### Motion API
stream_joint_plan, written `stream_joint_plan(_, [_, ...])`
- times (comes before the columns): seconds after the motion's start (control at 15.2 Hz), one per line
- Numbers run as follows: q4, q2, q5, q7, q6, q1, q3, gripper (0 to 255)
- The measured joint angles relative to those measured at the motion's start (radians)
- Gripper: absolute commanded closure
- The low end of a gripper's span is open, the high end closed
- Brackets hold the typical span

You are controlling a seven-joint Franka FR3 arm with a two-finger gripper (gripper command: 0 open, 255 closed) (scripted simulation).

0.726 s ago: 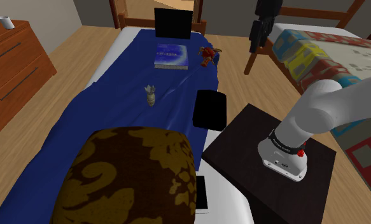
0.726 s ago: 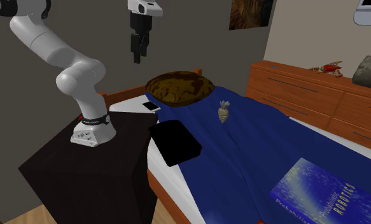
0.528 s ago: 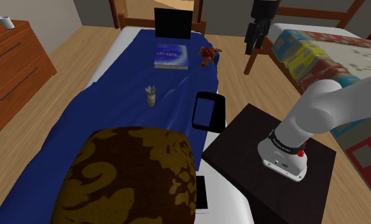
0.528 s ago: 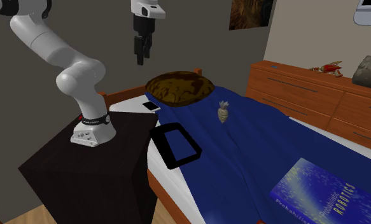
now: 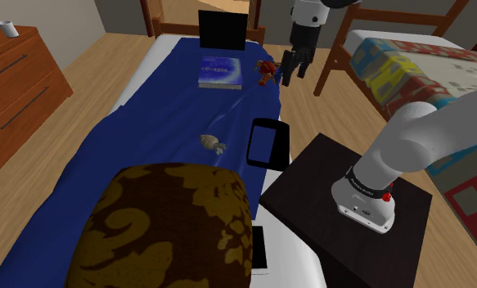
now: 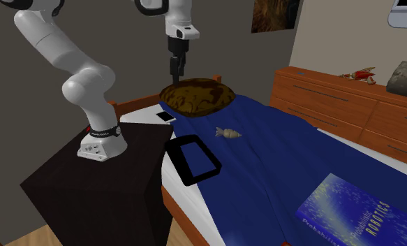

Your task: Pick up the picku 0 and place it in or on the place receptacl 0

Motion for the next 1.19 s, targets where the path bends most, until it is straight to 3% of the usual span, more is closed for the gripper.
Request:
stream_joint_plan(0.59, [0.004,0.236,0.038,0.132,0.331,0.023,0.092,0])
stream_joint_plan(1.19, [0.167,0.565,-0.022,0.299,0.593,0.033,0.162,0])
